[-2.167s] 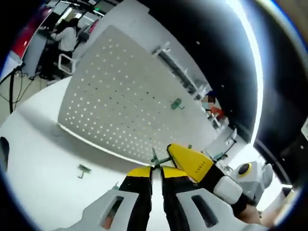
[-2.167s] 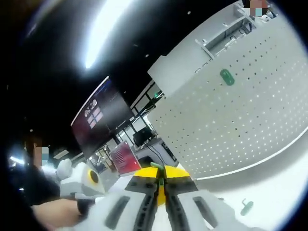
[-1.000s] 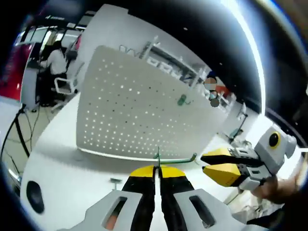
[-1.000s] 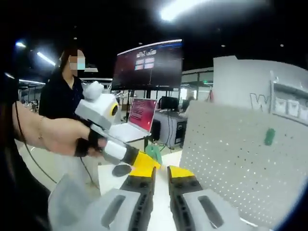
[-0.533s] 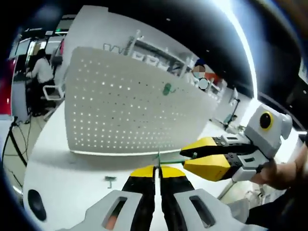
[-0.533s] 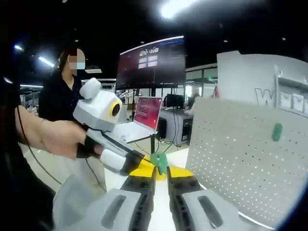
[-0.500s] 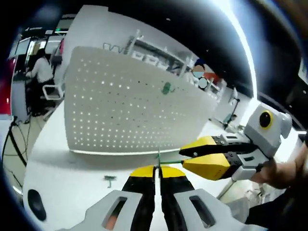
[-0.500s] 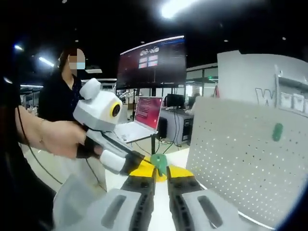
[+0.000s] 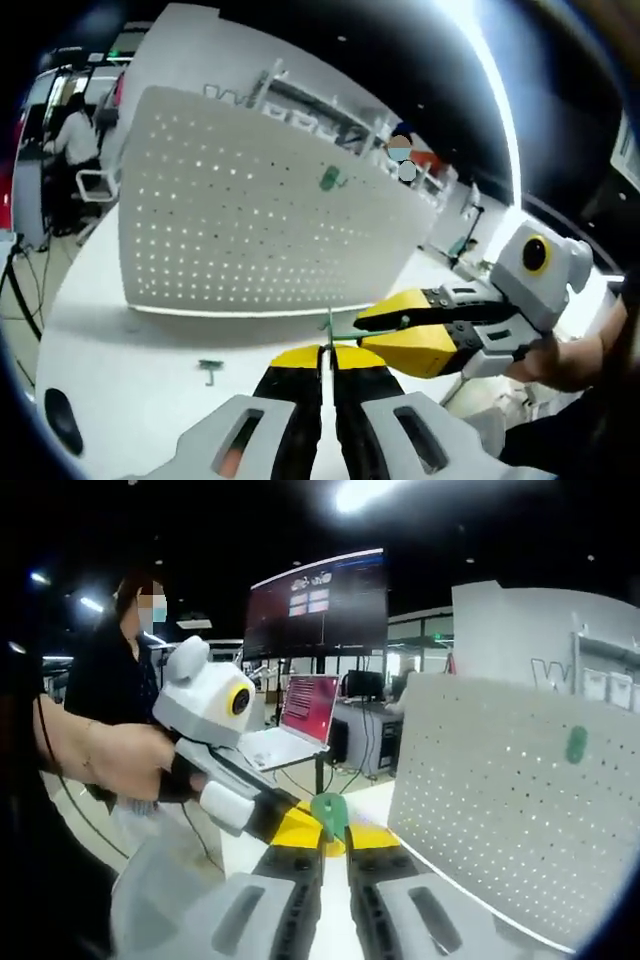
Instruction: Insert the hook assembly into the mounting plate slot until the hook locks in place.
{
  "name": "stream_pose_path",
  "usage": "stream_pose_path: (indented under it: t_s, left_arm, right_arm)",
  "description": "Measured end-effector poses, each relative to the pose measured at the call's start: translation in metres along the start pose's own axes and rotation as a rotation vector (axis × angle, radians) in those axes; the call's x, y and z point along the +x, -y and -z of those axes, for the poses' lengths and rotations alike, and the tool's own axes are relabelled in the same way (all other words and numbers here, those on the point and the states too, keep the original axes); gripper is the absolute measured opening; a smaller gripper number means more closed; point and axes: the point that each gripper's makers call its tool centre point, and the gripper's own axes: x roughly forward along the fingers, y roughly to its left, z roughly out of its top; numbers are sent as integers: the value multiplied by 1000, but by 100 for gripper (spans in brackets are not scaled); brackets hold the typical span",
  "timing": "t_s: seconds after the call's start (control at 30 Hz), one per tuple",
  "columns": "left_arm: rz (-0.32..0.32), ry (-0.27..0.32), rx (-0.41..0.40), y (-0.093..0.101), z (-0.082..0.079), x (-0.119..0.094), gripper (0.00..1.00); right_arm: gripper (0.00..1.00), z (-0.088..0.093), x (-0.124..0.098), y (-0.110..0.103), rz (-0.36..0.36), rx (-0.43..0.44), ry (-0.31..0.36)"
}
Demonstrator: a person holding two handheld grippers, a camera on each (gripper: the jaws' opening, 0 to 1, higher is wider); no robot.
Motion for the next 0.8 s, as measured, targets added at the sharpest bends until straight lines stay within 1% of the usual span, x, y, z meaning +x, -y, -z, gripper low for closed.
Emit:
stream_pose_path:
  t_s: [0.07,0.13,0.3,0.47,0.63,0.7,0.73,0.8]
  left_arm:
    - [1,-7,8,1,1,0,1]
    - [7,-14,10,2,1,0,1]
    - [17,-24,34,6,1,-2,1]
    - [6,-44,75,7,6,0,1]
    - [26,-24,55,11,0,0,2]
    - [25,-27,62,11,-1,1,2]
    - [24,-28,75,11,-1,0,2]
    - [29,-28,99,12,-1,0,2]
  right_arm:
    - [3,0,0,-2,-6,-3,-2]
    - [1,0,-1,-4,-12,-24,-2]
    - [1,-2,-4,-6,-8,-28,9]
    - [1,3,-5,-7,11,-69,-11]
    - [0,-4,-10,-5,52,-93,22]
    - [0,-4,-10,-4,57,-80,27]
    - [0,-4,-10,-3,55,-47,32]
    - [0,-3,-10,-3,51,-28,32]
